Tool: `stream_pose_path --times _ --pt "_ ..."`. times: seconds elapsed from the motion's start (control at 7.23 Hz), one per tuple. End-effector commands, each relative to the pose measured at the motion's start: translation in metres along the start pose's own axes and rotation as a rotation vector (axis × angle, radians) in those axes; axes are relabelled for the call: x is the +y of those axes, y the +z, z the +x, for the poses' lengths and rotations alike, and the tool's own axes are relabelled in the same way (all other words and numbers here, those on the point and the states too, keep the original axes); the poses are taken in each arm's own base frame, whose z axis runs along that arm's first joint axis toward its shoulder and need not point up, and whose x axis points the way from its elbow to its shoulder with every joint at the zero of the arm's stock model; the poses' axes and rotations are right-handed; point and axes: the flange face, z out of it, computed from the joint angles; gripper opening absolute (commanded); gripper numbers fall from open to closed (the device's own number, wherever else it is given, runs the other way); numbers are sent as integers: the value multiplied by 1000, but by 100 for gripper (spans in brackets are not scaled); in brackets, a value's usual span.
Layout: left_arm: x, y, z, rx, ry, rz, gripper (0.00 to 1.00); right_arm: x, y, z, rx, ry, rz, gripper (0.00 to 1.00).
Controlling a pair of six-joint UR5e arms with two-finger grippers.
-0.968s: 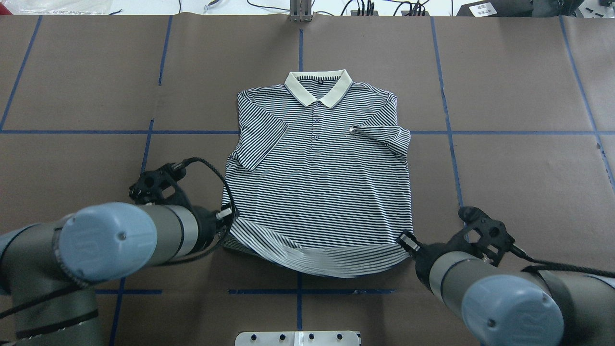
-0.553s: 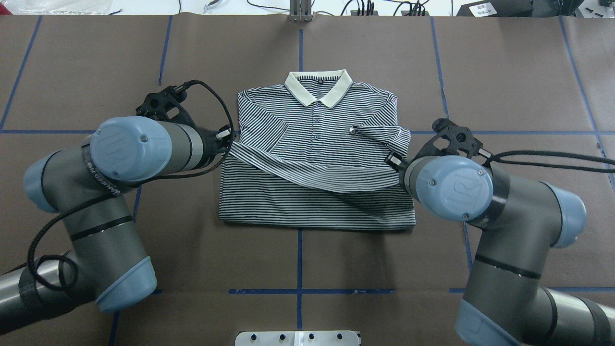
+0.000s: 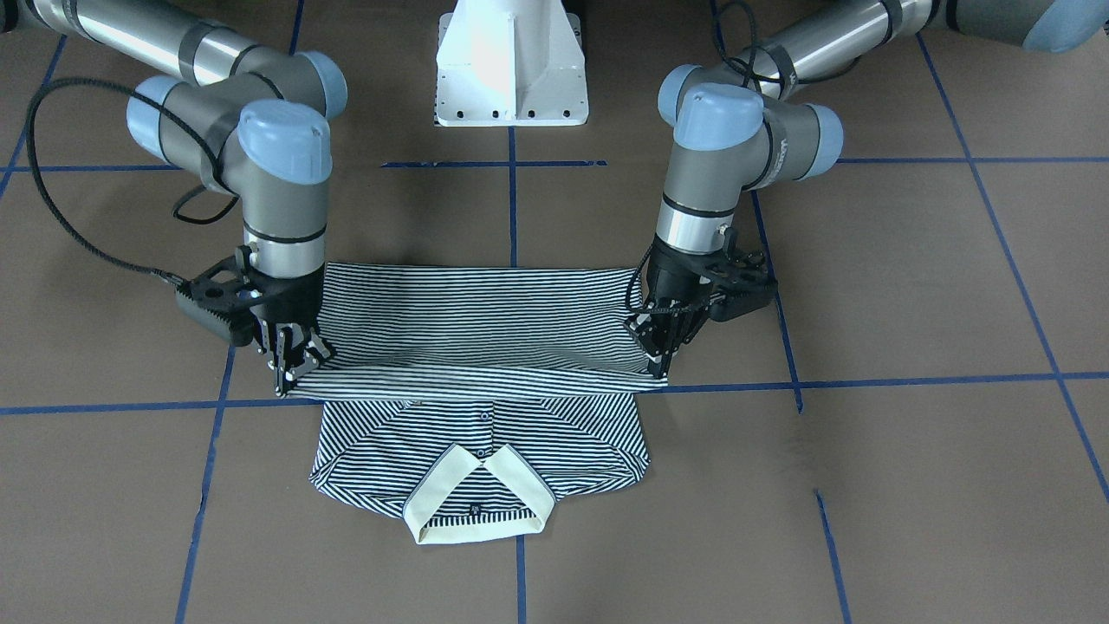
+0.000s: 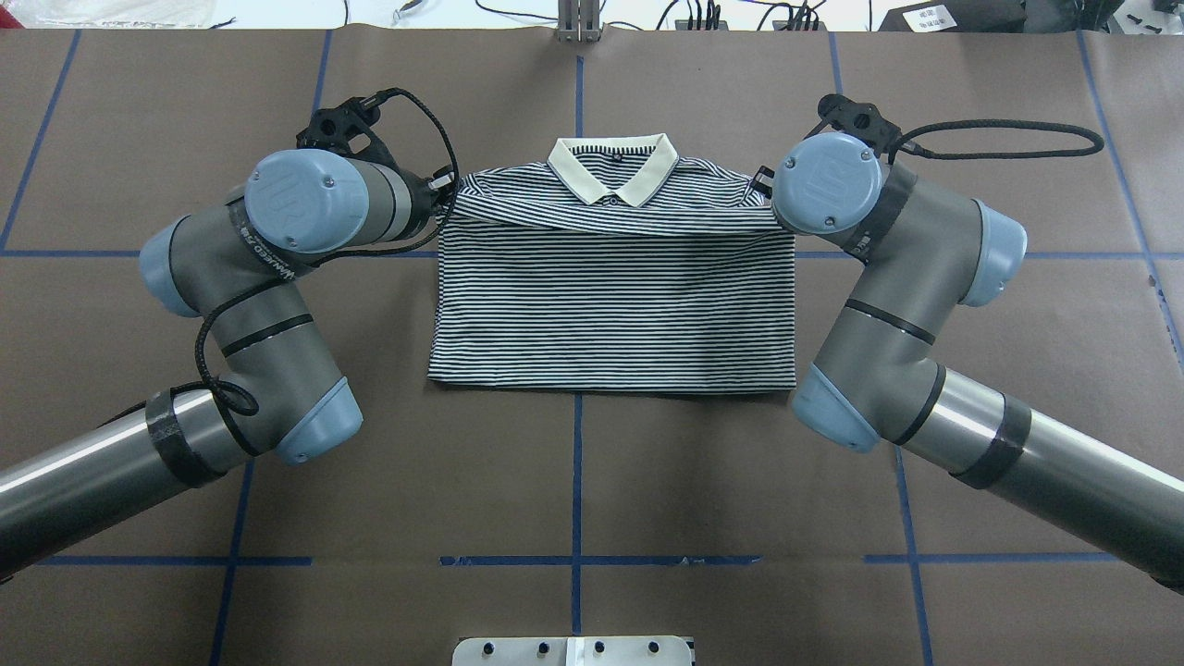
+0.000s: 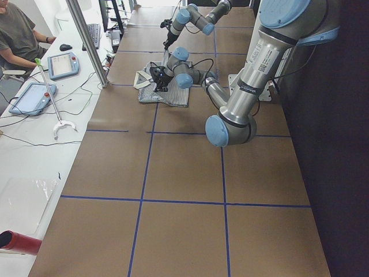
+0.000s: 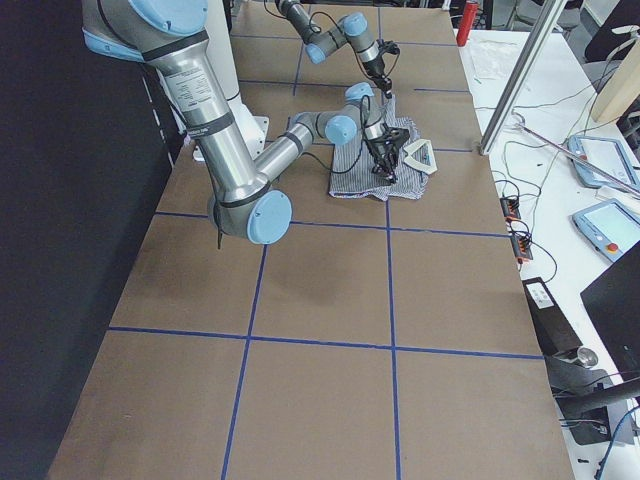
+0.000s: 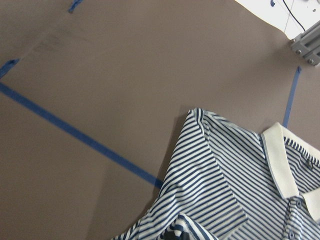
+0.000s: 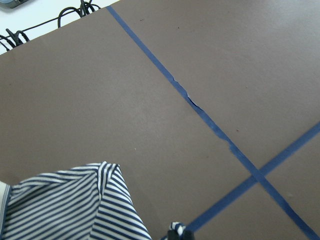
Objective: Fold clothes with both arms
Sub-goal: 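Release the hem near the collar and raise both grippers, then move the right gripper to the folded shirt's edge nearest it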
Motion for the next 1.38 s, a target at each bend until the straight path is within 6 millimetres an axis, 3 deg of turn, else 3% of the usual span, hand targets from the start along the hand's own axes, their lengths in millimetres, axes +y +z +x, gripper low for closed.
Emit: stream_pose_path --times 0.0,0.28,0.41,0.55,0.69,0.97,1.11,1.24 --pt "-2 21 4 0 15 6 0 -4 20 -23 -8 0 5 0" --pt "-2 33 18 2 14 7 0 -3 31 -25 4 -1 6 0" --pt "-4 45 12 28 12 8 0 -2 42 -23 1 -1 7 0" --pt "-4 52 8 29 12 6 0 -2 47 -23 1 0 7 22" --pt "-6 52 7 30 18 7 12 -1 43 -29 -8 9 9 44" --pt "-9 55 -8 16 20 10 21 -4 42 -25 -13 13 10 50" --pt "-10 52 -10 45 21 7 27 -8 29 -9 -34 22 7 51" --pt "-11 37 -5 114 19 -2 32 6 9 27 -64 53 -26 52"
